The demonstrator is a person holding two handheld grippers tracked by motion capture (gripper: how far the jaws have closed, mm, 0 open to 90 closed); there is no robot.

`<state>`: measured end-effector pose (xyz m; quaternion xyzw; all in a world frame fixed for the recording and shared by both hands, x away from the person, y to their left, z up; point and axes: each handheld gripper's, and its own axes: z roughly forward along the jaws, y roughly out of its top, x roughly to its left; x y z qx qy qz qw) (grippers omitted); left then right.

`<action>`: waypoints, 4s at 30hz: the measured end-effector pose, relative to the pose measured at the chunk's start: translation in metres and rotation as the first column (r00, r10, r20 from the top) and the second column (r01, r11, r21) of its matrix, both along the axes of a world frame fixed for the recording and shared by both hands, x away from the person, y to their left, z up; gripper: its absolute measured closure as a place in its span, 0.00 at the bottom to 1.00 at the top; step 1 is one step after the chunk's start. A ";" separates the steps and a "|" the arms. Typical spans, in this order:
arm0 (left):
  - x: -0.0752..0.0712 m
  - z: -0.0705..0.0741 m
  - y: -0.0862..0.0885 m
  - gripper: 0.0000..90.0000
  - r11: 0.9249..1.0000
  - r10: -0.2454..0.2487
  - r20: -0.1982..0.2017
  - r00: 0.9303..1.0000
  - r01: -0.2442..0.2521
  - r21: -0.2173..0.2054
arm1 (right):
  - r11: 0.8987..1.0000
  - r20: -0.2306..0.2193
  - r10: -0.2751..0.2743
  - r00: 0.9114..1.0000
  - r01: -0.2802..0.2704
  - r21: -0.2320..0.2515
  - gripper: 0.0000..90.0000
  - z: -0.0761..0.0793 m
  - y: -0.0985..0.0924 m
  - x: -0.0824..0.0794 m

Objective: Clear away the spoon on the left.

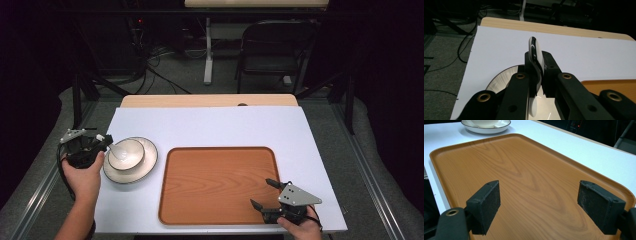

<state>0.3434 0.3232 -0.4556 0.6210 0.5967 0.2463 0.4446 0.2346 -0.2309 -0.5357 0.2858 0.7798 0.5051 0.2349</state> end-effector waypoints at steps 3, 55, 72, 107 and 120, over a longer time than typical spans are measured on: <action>-0.001 0.005 0.000 0.94 1.000 -0.005 -0.001 1.000 0.005 0.010 | 1.000 0.001 0.001 1.000 -0.001 -0.001 0.20 0.000 0.000 0.000; -0.022 0.048 -0.095 0.94 0.925 -0.369 -0.024 0.929 0.369 0.085 | 1.000 0.000 -0.001 1.000 0.001 0.002 0.20 0.000 0.000 0.000; -0.019 0.041 -0.152 0.94 0.831 -0.538 -0.091 0.838 0.545 0.110 | 1.000 0.000 -0.002 1.000 0.002 0.003 0.20 0.000 -0.001 0.000; -0.021 -0.001 -0.202 0.94 0.692 -0.686 -0.278 0.672 0.721 0.035 | 1.000 0.003 -0.002 1.000 0.002 0.002 0.20 0.001 -0.001 0.000; -0.016 -0.021 -0.203 0.94 0.689 -0.692 -0.321 0.647 0.724 -0.028 | 1.000 0.001 -0.001 1.000 0.001 0.003 0.20 0.001 -0.001 0.000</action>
